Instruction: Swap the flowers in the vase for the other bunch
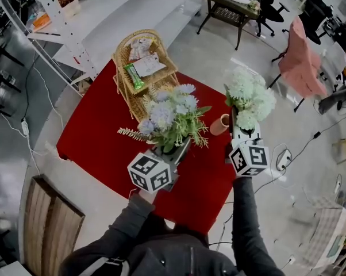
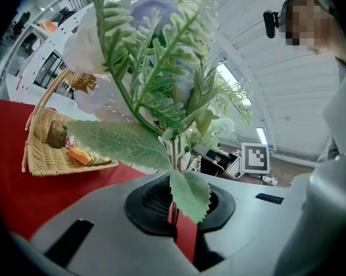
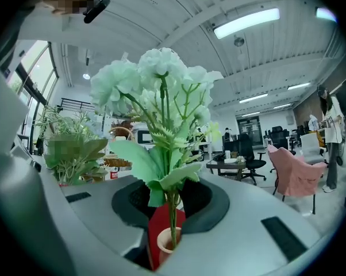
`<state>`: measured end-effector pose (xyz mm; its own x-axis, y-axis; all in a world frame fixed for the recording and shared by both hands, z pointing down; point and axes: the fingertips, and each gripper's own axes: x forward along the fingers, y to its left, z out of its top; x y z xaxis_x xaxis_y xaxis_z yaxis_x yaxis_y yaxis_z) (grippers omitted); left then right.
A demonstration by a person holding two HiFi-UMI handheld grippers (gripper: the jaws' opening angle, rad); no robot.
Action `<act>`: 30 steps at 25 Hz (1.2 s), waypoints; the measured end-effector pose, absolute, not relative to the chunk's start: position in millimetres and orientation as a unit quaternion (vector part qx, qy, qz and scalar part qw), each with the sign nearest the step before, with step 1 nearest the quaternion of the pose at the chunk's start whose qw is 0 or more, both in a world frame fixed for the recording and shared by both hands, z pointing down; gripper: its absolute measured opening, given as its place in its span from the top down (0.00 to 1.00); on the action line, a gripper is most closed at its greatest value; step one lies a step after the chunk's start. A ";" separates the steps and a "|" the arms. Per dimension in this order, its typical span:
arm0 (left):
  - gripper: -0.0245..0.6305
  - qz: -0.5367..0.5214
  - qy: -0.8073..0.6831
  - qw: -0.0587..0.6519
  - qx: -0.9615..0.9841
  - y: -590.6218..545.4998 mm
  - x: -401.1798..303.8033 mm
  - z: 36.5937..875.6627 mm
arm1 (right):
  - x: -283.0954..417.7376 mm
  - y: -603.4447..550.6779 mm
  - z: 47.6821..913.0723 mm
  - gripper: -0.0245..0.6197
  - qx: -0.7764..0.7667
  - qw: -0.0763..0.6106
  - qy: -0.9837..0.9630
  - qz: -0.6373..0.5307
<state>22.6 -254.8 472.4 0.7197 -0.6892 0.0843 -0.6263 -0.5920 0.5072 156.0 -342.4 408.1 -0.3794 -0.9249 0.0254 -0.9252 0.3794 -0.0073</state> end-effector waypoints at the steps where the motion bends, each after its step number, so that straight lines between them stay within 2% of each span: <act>1: 0.92 -0.061 -0.368 0.258 0.891 -255.3 22.5 470.6 | 156.4 -342.7 405.1 0.85 0.558 0.005 -0.830 0.009; 21: 0.92 -0.069 -0.348 0.229 0.906 -257.2 19.7 442.2 | 155.0 -327.7 347.2 0.85 0.561 -0.034 -0.827 -0.027; 30: 0.92 -0.058 -0.331 0.225 0.915 -246.6 24.8 442.8 | 162.2 -299.0 351.1 0.85 0.578 -0.054 -0.814 -0.010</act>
